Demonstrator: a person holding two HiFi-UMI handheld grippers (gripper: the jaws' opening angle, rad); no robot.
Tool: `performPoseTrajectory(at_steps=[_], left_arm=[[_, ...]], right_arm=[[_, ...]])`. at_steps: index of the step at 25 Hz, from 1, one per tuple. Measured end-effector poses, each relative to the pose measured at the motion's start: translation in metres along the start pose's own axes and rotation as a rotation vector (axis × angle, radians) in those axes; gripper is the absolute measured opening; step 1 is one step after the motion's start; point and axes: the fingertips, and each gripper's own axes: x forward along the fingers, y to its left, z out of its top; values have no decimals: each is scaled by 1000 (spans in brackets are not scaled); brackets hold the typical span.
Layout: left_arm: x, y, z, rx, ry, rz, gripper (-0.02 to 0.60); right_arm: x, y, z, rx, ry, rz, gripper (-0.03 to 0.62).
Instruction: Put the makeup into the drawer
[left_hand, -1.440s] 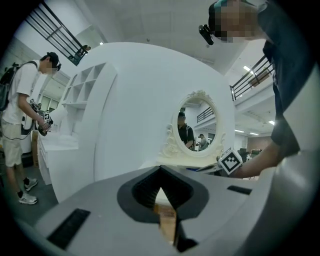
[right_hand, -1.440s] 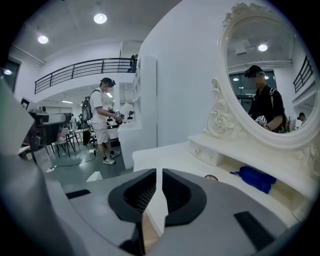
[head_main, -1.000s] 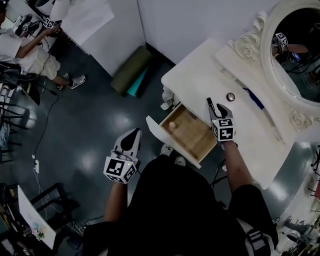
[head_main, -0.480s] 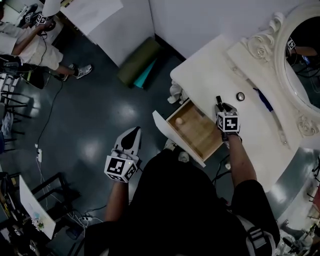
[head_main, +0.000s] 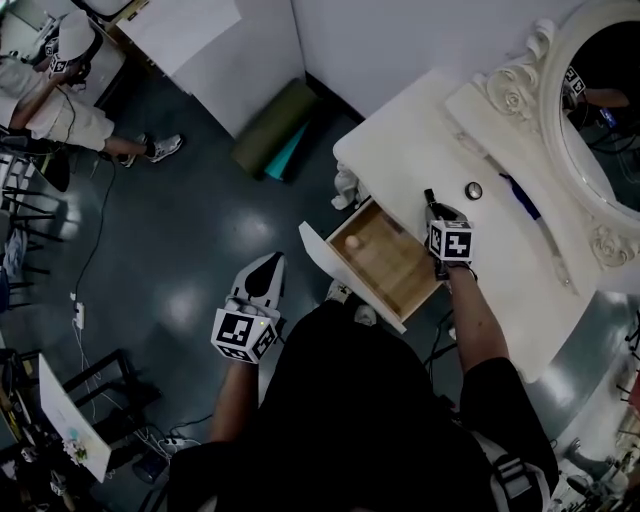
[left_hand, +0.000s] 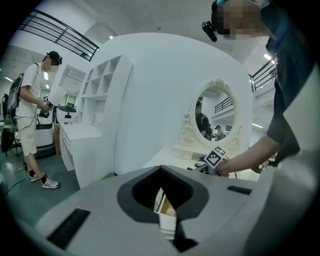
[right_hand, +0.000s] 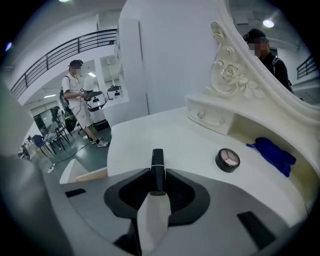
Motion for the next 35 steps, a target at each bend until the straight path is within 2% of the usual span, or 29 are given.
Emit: performPoseTrajectory(at_steps=[7, 13, 17, 27, 35], left_arm=[[6, -16, 4, 17, -12, -23, 20], [12, -30, 3, 22, -9, -36, 20], [15, -34, 1, 21, -8, -33, 20], [11, -31, -7, -1, 2, 10, 20], [-3, -17, -16, -27, 22, 79, 20]], right_arm=[[-20, 20, 8, -20, -58, 59, 109], [-42, 57, 7, -67, -110, 164, 109], [-47, 84, -1, -116, -110, 231, 109], [-39, 148, -39, -257, -23, 379, 108], [2, 156, -72, -296, 91, 367, 109]])
